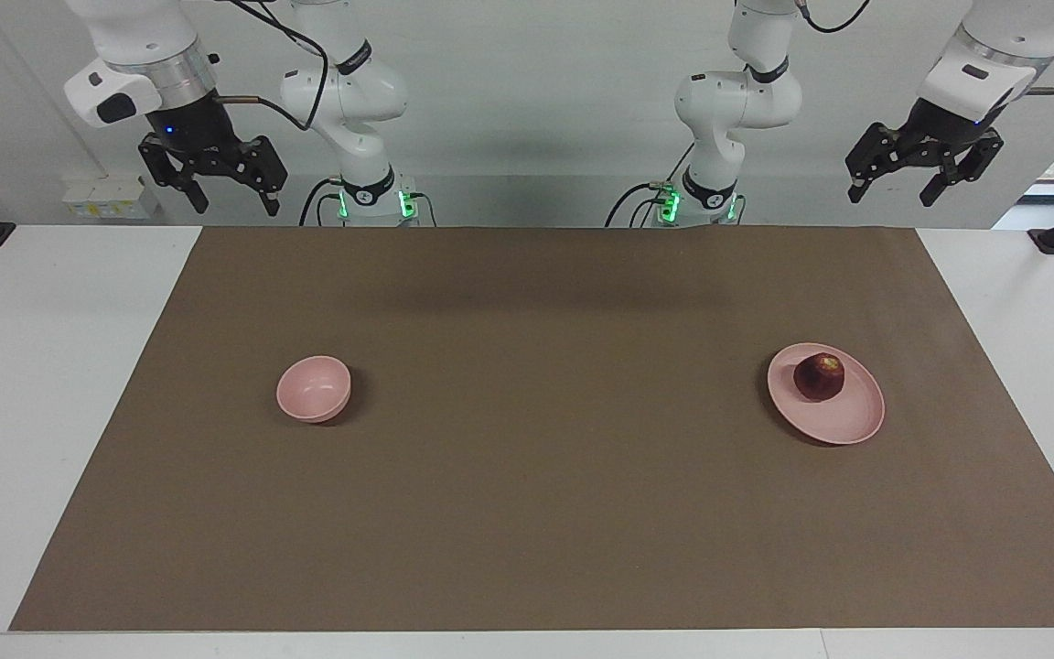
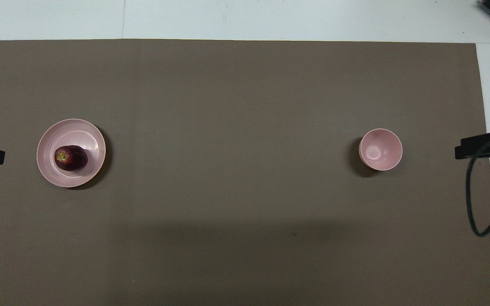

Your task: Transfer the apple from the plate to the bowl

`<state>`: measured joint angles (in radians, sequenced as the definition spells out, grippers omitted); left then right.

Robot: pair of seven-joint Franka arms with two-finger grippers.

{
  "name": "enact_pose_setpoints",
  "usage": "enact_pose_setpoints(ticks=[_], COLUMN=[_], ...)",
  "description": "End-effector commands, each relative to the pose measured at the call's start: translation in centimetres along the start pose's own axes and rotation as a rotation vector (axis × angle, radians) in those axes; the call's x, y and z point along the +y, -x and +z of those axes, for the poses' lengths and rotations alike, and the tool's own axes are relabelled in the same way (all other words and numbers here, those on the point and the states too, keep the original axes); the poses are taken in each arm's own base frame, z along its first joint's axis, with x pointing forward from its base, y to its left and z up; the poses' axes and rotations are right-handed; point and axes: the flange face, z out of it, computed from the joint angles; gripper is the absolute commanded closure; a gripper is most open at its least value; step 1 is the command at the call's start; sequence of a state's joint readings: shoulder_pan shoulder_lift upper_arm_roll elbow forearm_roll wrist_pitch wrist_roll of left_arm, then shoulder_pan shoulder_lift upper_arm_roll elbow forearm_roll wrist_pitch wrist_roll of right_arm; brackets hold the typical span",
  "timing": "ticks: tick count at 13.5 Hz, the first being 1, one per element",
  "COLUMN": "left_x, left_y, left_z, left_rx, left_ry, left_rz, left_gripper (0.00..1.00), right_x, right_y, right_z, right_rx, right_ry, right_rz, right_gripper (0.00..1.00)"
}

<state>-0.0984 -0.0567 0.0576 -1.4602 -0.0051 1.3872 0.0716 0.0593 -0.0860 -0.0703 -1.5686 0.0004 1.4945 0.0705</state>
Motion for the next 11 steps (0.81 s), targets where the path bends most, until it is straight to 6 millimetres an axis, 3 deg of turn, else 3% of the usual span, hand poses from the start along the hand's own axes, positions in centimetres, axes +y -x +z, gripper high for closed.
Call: enact_pose_setpoints(ticks=[1, 11], left_x=[1.50, 1.82], left_y=[0.30, 0.30], left_z=[-0.36, -0.27], left_rx=[0.019, 0.025], left_ry=[-0.011, -0.011], left_rz=[0.019, 0.018], left_gripper=[0.00, 0.00], right_x=[0.01, 0.01], right_y=[0.60, 0.61], right_z=[-0.28, -0.26], right_rx=[0.002, 0.000], right_ry=[-0.019, -0.019], right_rz=[0.017, 0.017], right_gripper=[0.00, 0.00])
